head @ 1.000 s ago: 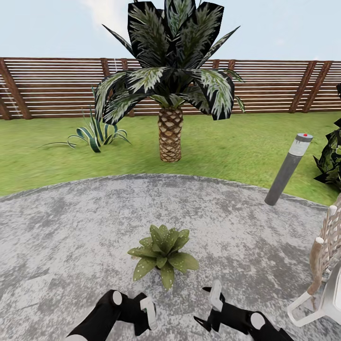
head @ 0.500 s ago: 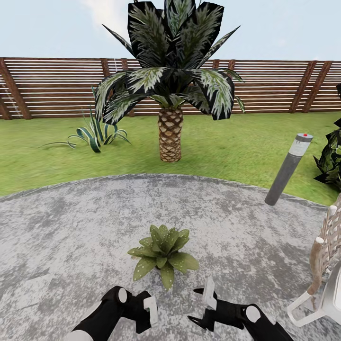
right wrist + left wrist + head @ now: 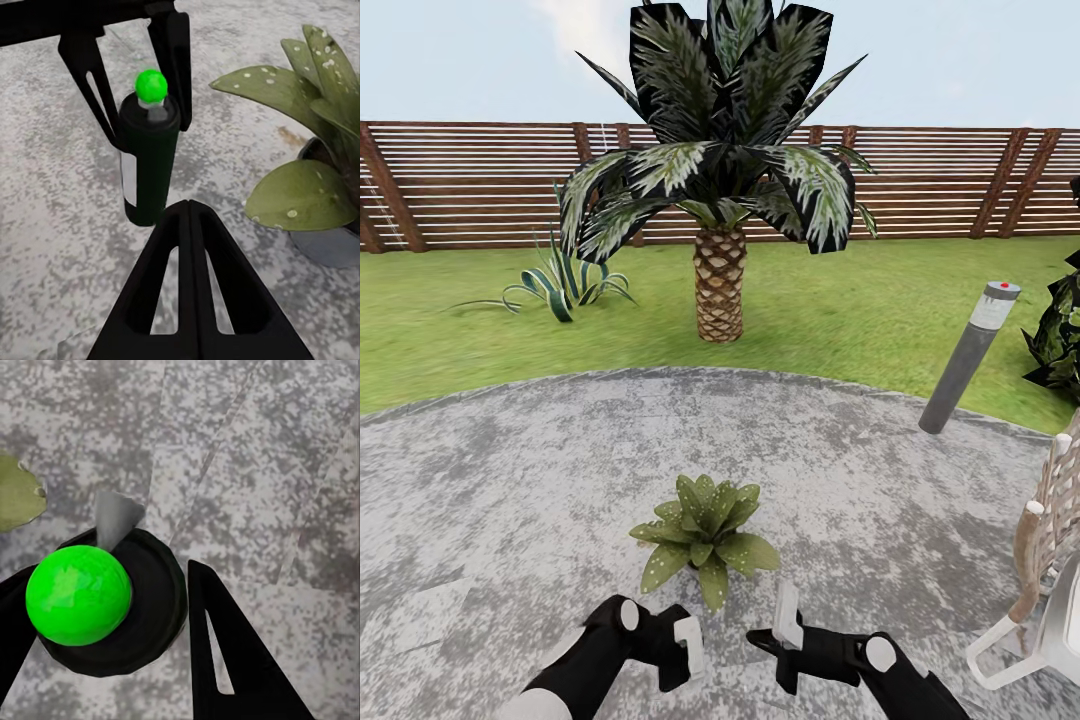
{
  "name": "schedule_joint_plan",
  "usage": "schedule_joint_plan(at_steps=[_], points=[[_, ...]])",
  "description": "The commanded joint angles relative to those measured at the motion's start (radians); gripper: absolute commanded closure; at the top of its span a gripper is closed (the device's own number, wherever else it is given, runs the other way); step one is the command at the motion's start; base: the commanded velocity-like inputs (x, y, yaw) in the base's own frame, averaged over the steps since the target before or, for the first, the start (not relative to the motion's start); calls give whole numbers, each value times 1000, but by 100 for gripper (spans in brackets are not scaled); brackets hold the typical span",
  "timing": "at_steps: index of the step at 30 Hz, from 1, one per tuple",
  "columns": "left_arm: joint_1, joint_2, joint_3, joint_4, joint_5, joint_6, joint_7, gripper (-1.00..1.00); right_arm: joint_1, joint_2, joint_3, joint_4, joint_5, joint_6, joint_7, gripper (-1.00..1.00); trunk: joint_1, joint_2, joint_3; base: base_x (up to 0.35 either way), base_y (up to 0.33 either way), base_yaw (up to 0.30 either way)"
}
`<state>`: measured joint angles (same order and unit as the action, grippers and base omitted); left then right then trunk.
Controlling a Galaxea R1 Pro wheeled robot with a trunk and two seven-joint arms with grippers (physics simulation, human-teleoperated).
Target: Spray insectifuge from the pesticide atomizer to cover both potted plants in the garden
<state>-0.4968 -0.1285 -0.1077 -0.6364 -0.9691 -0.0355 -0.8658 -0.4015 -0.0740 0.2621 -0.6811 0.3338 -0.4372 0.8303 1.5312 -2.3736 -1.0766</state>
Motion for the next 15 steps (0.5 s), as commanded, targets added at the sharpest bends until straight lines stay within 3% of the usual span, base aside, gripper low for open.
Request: schedule_joint_plan(at_steps=[1,7,15], points=[[0,-4,0,-2,-8,-5,-2,100,0,0,2,-1,7,-4,-2,100,0,0,-1,0,0,0],[0,-21,-32,-2,-6,-12,-3,100,0,0,2,-2,8,-4,-2,100,0,0,-1,0,0,0],[0,-44,-36,-2,-4,-15,-8,100,0,0,1,-1,9,-5,-2,100,0,0,-1,0,0,0]])
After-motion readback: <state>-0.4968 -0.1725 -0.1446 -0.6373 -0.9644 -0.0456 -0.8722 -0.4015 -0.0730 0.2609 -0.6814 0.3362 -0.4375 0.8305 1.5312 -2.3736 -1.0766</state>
